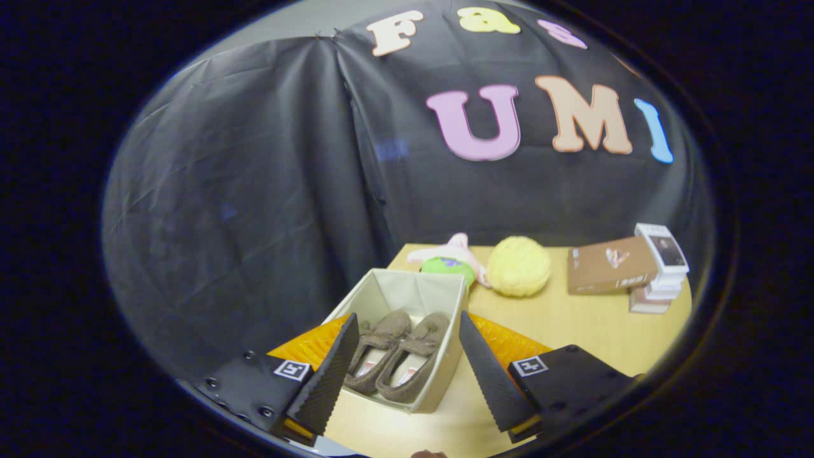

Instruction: Open the storage box then place both shoes into the box .Put the left shoe in first, then the right shoe, with the right side of both shoes facing outward in a uniform manner.

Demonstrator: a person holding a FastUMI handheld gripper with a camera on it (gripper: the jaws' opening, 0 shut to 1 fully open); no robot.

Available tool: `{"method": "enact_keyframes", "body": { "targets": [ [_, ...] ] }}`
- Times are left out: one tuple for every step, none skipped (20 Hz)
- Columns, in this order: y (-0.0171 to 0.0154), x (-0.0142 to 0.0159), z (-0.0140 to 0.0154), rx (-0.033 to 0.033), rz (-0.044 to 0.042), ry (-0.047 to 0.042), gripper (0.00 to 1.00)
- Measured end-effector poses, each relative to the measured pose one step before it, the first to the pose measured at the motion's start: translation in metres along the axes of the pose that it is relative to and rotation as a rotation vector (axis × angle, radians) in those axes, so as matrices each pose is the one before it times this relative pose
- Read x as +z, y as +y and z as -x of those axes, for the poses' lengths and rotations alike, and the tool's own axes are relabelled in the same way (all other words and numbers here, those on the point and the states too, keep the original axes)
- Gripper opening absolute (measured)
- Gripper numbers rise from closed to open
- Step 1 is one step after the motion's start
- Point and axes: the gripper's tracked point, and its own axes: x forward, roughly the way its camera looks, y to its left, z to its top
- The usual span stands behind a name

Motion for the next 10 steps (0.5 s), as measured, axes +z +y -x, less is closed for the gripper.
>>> {"method": "enact_keyframes", "body": {
  "targets": [
    [-0.00893,0.01000,0.01560,-0.00815,0.02586,-0.03823,0.99],
    [-0.01512,0.00798,0.01375,-0.03031,0.02794,-0.03143,0.99],
    [-0.01495,0.00748,0.01508,-0.02562,0.02078,-0.03285,0.99],
    [-0.01236,0.00640,0.01271,-0.02063,0.01587,-0.03536,0.99],
    [-0.01461,0.00619,0.01272,-0.02429,0.01158,-0.02876,0.99],
    [-0.01547,0.00448,0.01359,-0.02537,0.00317,-0.02753,0.99],
    [-0.01547,0.00512,0.01259,-0.02298,0.00259,-0.02630,0.99],
    [-0.01508,0.00730,0.01122,-0.01847,-0.00223,-0.03210,0.99],
    [-0.01625,0.00756,0.01144,-0.02073,0.00378,-0.02915,0.99],
    [-0.01754,0.00533,0.01042,-0.02450,0.00433,-0.02582,0.99]
  ]
}}
